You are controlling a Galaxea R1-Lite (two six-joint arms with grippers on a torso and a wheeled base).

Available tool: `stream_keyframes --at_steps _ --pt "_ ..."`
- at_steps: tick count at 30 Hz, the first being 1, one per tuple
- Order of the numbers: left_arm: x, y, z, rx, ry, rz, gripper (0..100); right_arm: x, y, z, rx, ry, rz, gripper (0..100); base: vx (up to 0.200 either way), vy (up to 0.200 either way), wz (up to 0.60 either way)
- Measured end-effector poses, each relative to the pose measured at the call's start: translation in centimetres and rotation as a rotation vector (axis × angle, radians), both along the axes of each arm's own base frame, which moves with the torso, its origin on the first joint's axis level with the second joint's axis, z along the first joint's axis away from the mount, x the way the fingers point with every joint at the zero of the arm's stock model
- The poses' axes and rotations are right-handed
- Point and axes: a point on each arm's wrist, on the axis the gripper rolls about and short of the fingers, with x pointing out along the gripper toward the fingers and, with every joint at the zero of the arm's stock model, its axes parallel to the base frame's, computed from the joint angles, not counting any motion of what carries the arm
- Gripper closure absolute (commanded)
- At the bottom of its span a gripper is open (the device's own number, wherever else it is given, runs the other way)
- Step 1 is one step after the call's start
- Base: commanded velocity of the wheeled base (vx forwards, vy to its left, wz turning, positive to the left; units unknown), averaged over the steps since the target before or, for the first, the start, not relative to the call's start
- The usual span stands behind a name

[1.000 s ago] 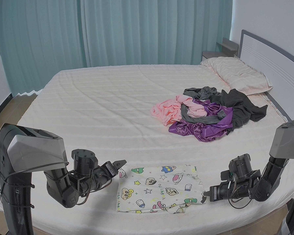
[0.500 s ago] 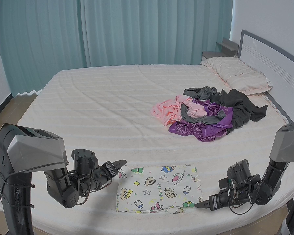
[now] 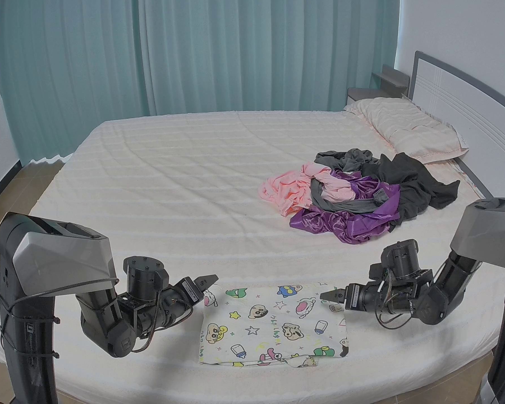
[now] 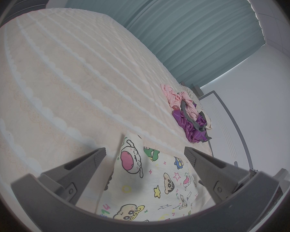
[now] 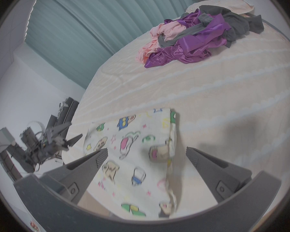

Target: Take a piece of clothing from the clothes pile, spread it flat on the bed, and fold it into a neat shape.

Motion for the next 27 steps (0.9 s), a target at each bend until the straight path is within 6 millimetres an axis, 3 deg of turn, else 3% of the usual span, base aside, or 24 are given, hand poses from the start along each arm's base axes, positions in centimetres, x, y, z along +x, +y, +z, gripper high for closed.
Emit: stream_keyframes --at_steps 5,14,15,27 --pt "0.0 -0.1 0.0 -0.001 0.000 -0.003 0 2.4 0.3 -1.4 0.009 0.013 -0.044 0 0.000 0.000 0.00" --pt "0.1 -0.2 -0.1 -0.001 -0.001 -0.004 0 4.0 0.5 -2.5 -0.002 0.069 -0.052 0 0.000 0.000 0.00" --pt "0.1 -0.2 -0.1 -0.001 -0.002 -0.004 0 4.1 0.7 -2.6 0.000 0.068 -0.049 100 0.000 0.000 0.00" --pt "0.3 -0.3 -0.2 0.000 -0.004 -0.001 0 4.6 2.3 -3.3 -0.033 0.045 -0.057 100 0.000 0.000 0.00"
